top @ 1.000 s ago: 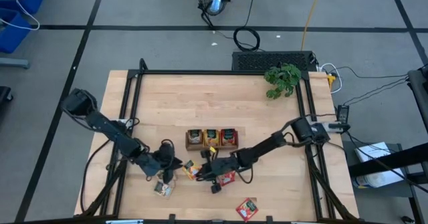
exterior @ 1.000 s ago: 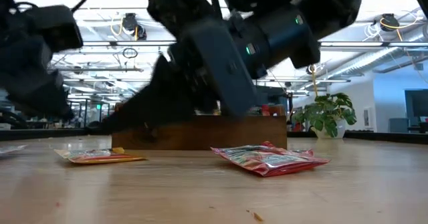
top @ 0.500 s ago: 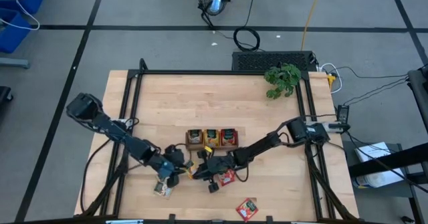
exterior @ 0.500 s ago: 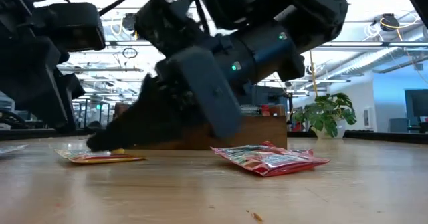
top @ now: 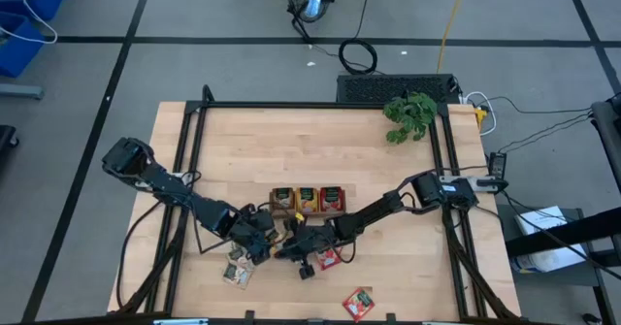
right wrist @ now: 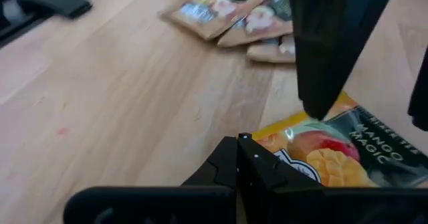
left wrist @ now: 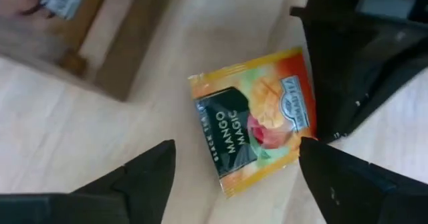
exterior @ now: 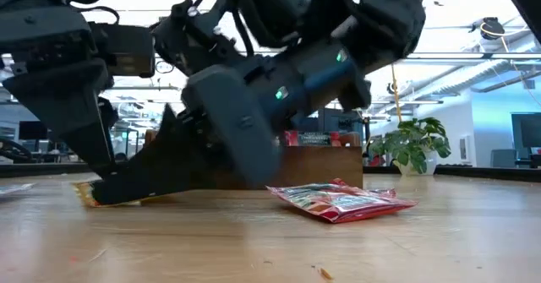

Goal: Pick & Place Tea
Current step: Put the yellow tea bag into the middle section of the wooden organizer

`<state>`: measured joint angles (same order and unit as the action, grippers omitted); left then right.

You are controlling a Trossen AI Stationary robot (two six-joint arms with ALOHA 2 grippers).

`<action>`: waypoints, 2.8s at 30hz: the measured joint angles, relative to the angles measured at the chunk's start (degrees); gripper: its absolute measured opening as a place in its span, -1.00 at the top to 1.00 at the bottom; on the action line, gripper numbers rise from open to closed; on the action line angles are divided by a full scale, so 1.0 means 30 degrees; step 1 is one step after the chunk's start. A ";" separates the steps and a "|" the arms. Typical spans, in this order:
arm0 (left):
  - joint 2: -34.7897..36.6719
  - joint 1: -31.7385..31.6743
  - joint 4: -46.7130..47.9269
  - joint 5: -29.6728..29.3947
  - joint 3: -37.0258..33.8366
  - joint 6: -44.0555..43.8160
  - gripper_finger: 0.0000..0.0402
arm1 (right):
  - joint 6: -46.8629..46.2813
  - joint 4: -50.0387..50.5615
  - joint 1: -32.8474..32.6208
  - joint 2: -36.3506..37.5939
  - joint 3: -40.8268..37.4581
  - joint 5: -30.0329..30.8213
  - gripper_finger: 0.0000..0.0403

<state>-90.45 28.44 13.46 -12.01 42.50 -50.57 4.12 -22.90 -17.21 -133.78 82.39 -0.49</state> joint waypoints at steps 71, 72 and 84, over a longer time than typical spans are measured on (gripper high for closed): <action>-0.3195 0.4937 0.8707 -0.7702 0.8121 0.5817 0.97 | -0.6929 0.1838 0.0020 0.7621 -0.2290 -0.1430 -0.32; -0.3503 0.4840 0.9036 -0.7723 0.8471 0.5856 0.97 | -0.7154 0.2329 0.0076 0.7651 -0.2263 -0.1357 -0.30; -0.4510 0.4643 0.9588 -0.9465 1.0312 0.6815 0.96 | -0.9027 0.5275 -0.0003 0.7614 -0.2266 -0.0393 -0.17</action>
<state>-103.98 42.37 42.23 -40.41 73.44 -30.13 -22.96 -7.07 -17.22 -110.93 75.59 -1.67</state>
